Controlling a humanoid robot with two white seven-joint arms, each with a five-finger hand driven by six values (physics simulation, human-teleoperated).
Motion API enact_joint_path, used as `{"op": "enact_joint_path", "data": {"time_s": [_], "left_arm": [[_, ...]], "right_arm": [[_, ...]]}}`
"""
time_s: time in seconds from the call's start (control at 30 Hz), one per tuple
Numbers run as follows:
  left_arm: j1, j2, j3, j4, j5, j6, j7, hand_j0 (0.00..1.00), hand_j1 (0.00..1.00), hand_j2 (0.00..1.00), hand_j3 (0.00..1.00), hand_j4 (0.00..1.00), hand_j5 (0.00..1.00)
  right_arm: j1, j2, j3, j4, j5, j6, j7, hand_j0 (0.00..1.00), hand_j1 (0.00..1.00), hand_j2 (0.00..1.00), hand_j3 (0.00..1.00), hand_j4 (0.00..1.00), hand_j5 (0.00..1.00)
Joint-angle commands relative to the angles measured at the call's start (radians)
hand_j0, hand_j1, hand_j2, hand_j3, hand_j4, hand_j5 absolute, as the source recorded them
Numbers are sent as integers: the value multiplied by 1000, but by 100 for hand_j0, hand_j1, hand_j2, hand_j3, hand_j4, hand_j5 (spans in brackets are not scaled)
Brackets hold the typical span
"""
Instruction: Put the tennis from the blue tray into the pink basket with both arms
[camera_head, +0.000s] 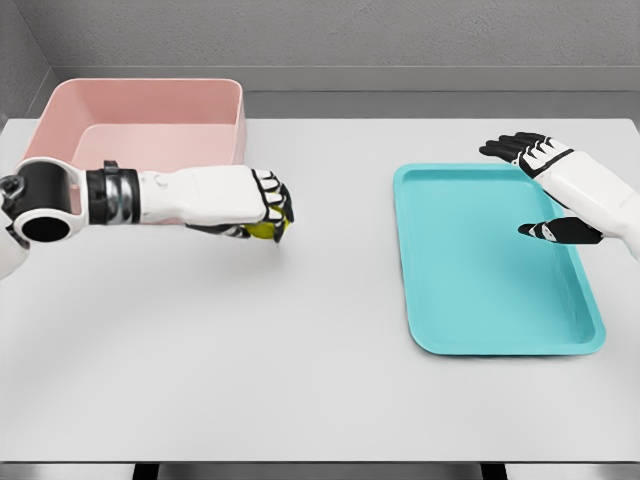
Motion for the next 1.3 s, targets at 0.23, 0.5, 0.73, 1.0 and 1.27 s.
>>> {"op": "enact_joint_path", "data": {"time_s": [0.23,0.5,0.73,1.0,1.27], "left_arm": [[-21,9,39,46,25,2,0,51,51,51,51,51,51],[-55,-4,48,143,25,2,0,51,51,51,51,51,51],[-78,-46,65,247,25,2,0,50,50,50,50,50,50],[-104,-92,90,370,25,2,0,51,51,51,51,51,51],[-106,-103,137,516,25,2,0,51,51,51,51,51,51]], "right_arm": [[0,-1,0,0,-7,3,-1,100,100,100,100,100,100],[0,-1,0,0,-7,3,-1,100,100,100,100,100,100],[2,-1,0,0,-7,3,-1,100,100,100,100,100,100],[2,-1,0,0,-7,3,-1,100,100,100,100,100,100],[2,-1,0,0,-7,3,-1,100,100,100,100,100,100]]}}
